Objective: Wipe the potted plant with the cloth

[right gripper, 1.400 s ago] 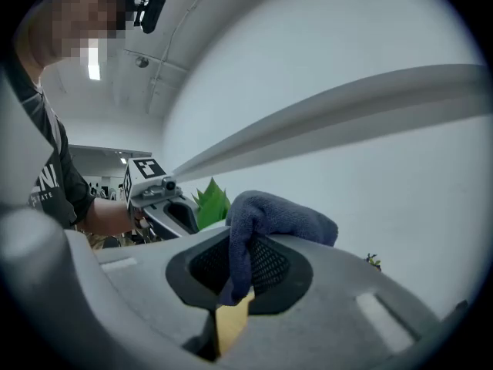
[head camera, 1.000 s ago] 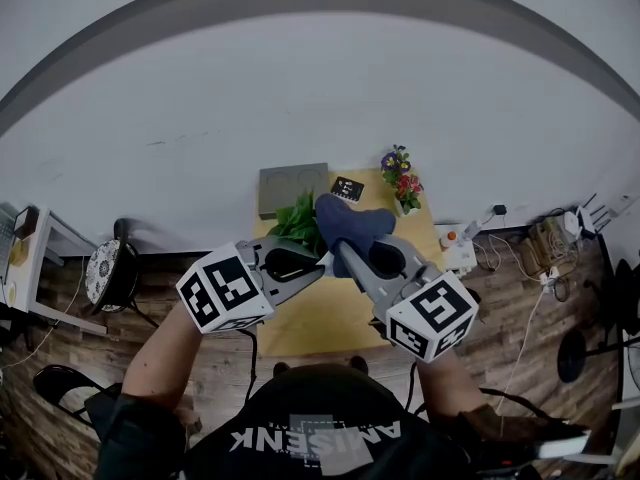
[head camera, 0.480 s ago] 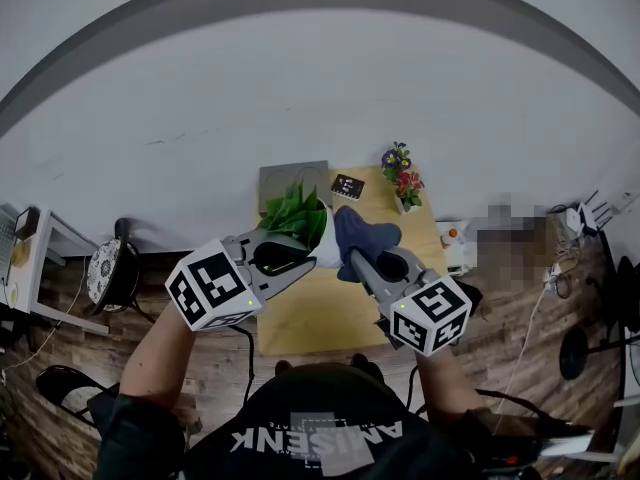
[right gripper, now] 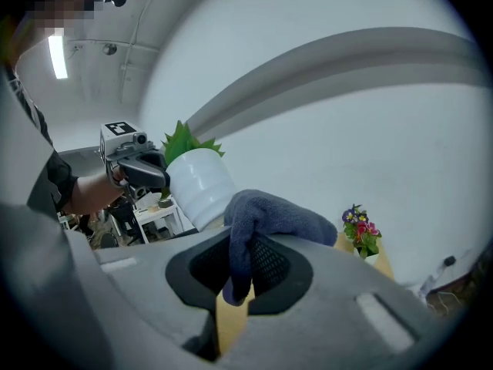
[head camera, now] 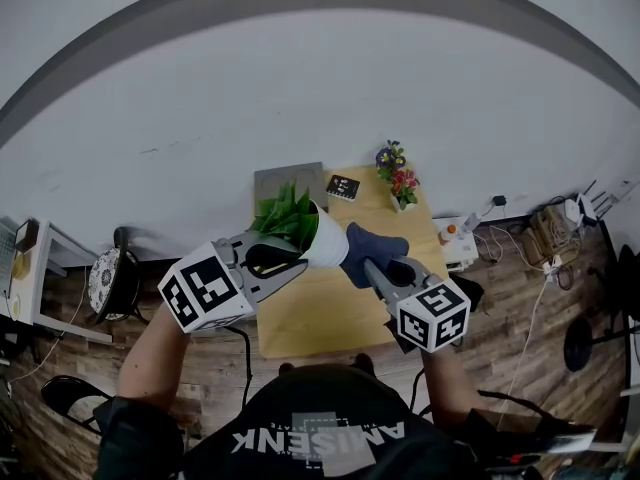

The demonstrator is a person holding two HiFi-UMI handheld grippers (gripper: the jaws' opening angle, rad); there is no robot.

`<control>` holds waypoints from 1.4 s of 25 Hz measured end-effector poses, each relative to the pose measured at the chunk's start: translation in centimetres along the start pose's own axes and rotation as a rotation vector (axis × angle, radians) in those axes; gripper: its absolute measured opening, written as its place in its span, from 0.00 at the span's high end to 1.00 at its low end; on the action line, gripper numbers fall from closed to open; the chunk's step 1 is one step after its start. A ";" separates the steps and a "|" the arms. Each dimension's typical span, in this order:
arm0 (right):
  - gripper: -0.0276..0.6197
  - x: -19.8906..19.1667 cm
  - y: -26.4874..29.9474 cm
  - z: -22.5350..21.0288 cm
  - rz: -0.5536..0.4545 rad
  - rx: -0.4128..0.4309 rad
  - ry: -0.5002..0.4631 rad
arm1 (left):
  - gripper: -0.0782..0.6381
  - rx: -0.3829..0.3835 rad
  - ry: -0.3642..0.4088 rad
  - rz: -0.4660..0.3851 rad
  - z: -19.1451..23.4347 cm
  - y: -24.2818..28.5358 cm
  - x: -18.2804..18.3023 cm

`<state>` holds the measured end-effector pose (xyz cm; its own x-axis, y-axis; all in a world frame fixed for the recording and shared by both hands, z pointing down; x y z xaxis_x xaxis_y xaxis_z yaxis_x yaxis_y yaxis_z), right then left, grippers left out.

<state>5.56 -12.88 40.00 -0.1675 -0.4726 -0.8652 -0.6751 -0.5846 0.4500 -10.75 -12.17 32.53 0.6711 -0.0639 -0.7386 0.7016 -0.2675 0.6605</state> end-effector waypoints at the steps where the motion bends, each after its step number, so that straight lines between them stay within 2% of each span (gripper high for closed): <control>1: 0.91 0.0 -0.2 -0.3 0.000 -0.005 0.011 | 0.87 -0.007 0.019 -0.001 -0.1 -0.1 0.1; 4: 0.91 1.5 -1.0 -0.8 -0.035 -0.005 0.006 | 0.87 -0.039 0.083 0.005 -0.6 -0.1 0.4; 7: 0.91 4.3 -1.8 -0.2 -0.092 0.015 -0.045 | 0.87 -0.040 0.124 0.033 -0.9 0.2 0.3; 12: 0.91 8.5 -2.5 2.8 -0.170 0.115 -0.115 | 0.87 -0.019 0.152 0.046 -1.4 0.3 0.2; 16: 0.91 10.2 -1.9 5.0 -0.174 0.168 -0.159 | 0.87 -0.014 0.162 0.032 -1.8 -0.2 0.5; 20: 0.91 10.0 -1.0 5.7 -0.166 0.183 -0.177 | 0.87 0.008 0.167 0.015 -2.2 -0.8 0.4; 27: 0.91 7.9 0.3 4.5 -0.128 0.188 -0.108 | 0.87 0.025 0.148 0.018 -1.6 -1.0 -0.1; 35: 0.91 4.0 0.9 3.3 -0.073 0.169 -0.022 | 0.87 0.027 0.161 0.019 -1.8 -1.3 -0.4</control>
<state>1.91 -13.12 36.27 -0.1282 -0.4173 -0.8997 -0.7966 -0.4971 0.3440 -11.53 -10.07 32.24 0.7152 0.0855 -0.6937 0.6834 -0.2938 0.6684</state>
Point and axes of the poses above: the fingertips, and each gripper's own axes: y forward along the fingers, z to its left, x out of its top, the point moved 5 cm from there along -y, backward along the fingers, and after that the axes turned 10 degrees about z, right-handed, at the moved point
